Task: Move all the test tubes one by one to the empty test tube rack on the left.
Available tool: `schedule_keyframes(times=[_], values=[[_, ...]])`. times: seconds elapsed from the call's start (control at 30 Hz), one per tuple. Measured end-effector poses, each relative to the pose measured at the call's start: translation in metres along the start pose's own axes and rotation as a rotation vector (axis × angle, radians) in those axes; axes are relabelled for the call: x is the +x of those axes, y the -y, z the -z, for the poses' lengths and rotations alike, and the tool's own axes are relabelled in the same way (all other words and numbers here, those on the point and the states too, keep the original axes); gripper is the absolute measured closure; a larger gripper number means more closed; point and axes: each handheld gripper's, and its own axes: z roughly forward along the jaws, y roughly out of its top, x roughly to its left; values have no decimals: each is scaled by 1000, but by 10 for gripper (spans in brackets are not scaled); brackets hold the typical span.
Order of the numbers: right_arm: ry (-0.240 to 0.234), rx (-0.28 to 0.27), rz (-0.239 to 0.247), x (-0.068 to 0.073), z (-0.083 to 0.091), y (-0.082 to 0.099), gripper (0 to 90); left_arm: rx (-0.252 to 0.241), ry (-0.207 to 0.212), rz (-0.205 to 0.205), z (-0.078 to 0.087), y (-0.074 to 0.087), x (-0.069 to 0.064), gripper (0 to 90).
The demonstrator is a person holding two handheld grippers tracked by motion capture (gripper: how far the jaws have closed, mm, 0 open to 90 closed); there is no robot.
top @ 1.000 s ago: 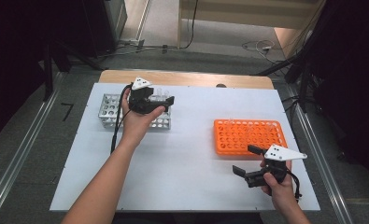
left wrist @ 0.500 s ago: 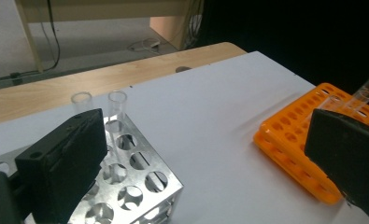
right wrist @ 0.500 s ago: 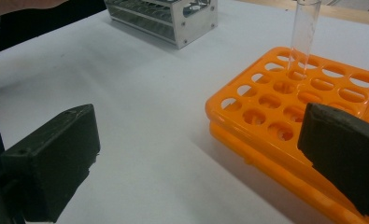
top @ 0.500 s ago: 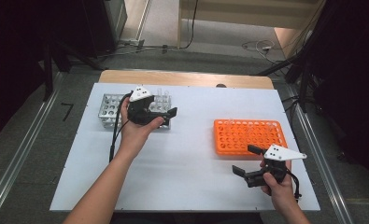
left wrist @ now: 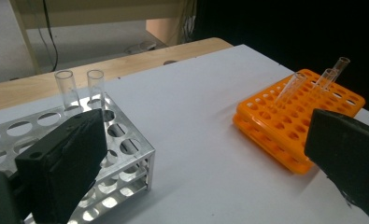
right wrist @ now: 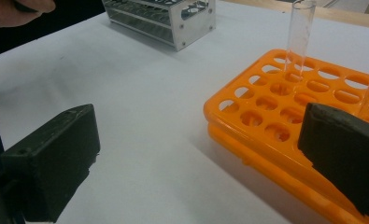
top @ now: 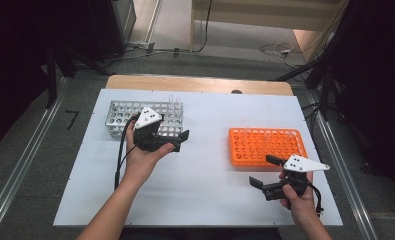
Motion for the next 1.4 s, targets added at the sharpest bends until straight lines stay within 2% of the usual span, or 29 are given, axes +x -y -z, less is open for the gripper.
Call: schedule_keyframes(times=[0.5, 0.83, 1.0, 1.1, 1.27, 1.33, 1.4], values=[[19, -22, 2, -3, 5, -6, 0, -23, 38, 0, 33, 30, -28, 0], [52, -20, -10, -11, 7, -8, 0, -23, 55, 0, 47, 54, -35, 0], [88, -25, -22, -21, 13, -9, 0, -15, 48, 3, 51, 61, -34, 0], [127, -10, -29, -28, 18, -11, 0, -13, 40, 9, 51, 62, -32, 0], [184, -26, -79, -43, 28, -10, 29, -5, 41, 4, 49, 64, -32, 0], [197, -10, -83, -50, 30, -10, 37, -8, 43, 8, 48, 64, -32, 0], [245, 10, -96, -56, 31, -10, 57, -4, 44, 9, 47, 63, -31, 0]])
